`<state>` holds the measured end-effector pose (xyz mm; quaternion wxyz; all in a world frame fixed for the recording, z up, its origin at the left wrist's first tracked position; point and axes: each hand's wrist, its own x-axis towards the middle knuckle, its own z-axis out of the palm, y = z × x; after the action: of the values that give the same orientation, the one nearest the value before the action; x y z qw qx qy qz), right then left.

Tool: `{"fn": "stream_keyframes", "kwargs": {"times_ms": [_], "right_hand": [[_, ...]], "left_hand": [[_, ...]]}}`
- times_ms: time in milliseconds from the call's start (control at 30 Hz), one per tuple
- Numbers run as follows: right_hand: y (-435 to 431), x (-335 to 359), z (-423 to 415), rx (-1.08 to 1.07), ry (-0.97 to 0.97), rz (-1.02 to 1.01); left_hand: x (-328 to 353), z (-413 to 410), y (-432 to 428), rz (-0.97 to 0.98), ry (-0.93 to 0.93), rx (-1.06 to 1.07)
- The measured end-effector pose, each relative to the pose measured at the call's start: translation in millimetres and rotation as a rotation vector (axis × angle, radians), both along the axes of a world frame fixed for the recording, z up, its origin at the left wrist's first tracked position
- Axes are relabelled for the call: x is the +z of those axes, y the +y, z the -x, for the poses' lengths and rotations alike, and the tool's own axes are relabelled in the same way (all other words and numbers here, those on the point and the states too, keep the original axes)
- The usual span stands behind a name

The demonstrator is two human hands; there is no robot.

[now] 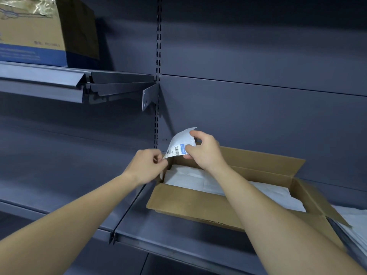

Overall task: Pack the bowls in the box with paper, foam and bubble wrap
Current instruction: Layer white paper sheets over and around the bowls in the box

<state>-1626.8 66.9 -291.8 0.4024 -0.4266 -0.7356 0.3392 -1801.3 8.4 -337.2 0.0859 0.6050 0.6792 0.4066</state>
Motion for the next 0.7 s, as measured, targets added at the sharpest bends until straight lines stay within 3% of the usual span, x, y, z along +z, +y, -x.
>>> {"fn": "stream_keyframes", "kwargs": {"times_ms": [400,700], "right_hand": [[-5.9,2.6,-3.4,-0.048,-0.034,0.006],[-13.3,20.6,-9.4,-0.054,0.012,-0.061]], "left_hand": [[-4.0,-2.0,0.9,0.081,0.064,-0.011],[6.9,-11.9,-6.8,-0.065,0.054,-0.049]]}}
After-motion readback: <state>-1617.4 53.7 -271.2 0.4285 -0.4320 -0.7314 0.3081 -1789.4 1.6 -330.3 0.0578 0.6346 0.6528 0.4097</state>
